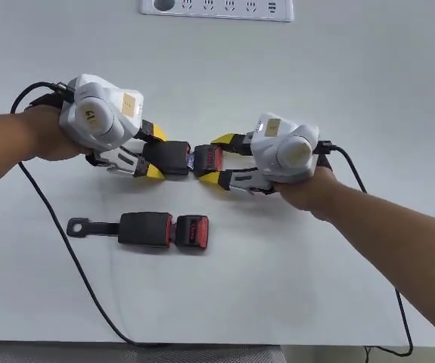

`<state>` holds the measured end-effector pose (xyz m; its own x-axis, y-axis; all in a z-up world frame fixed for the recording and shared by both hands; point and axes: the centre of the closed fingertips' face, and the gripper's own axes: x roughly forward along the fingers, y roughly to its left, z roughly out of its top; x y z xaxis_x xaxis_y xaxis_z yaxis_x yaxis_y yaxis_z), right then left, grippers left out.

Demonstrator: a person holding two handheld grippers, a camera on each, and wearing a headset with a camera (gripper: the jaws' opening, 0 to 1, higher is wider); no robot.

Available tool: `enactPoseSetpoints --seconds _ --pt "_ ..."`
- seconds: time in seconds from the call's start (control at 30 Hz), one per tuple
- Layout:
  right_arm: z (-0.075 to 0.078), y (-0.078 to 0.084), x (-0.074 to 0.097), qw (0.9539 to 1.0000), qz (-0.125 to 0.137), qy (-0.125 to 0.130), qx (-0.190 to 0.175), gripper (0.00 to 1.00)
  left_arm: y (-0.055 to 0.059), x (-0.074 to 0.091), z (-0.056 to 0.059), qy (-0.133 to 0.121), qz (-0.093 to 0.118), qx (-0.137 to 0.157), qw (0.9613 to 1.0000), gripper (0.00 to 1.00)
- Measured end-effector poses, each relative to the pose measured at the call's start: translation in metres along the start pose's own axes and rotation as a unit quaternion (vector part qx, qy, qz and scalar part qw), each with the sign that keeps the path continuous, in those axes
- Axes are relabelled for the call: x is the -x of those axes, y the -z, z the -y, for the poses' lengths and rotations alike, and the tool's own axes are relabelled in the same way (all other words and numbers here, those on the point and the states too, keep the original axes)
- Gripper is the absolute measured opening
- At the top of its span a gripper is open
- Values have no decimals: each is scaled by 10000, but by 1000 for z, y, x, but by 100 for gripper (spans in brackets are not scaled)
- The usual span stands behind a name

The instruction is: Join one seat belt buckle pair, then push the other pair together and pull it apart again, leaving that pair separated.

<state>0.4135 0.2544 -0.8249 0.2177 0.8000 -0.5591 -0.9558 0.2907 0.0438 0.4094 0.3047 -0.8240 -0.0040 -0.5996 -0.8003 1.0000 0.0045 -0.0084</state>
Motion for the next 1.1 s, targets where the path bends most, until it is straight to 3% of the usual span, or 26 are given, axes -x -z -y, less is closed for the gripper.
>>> enactPoseSetpoints --seconds 0.77,1.1 --pt "2 2 -2 9997 -113 211 -76 37 0 0 0 -24 -38 -6 10000 34" --pt "5 10 6 9995 -147 251 -132 37 0 0 -1 -41 -33 5 10000 34"
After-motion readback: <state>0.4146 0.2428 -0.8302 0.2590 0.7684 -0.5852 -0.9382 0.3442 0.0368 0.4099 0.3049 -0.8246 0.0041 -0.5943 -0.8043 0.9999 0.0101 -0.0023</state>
